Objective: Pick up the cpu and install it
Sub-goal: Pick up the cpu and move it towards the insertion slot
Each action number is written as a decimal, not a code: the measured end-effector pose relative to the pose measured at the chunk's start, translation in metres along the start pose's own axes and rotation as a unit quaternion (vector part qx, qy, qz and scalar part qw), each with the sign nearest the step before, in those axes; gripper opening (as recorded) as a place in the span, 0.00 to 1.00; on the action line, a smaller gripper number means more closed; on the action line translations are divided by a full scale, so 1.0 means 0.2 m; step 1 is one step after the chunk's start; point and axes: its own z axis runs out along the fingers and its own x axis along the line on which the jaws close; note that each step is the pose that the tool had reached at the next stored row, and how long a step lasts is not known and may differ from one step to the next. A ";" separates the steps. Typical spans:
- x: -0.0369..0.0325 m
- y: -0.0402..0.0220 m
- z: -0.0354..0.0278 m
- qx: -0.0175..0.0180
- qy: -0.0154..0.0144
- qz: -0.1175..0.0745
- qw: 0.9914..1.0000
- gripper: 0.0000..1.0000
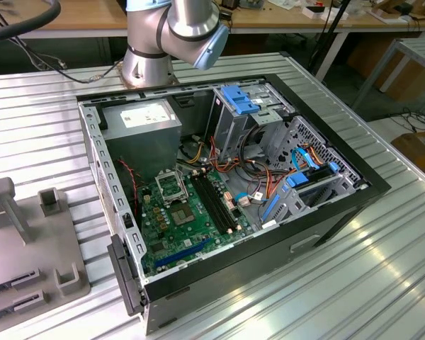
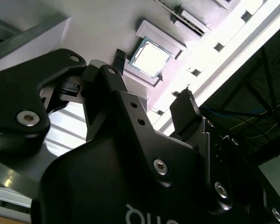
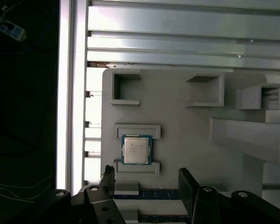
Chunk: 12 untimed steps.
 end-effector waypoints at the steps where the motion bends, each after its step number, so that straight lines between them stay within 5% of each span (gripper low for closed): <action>1: -0.005 -0.001 0.010 0.000 0.000 -0.003 1.000 0.66; 8: -0.014 0.028 0.080 0.000 0.001 -0.009 1.000 0.66; 12: -0.015 0.066 0.097 0.003 0.004 -0.011 1.000 0.66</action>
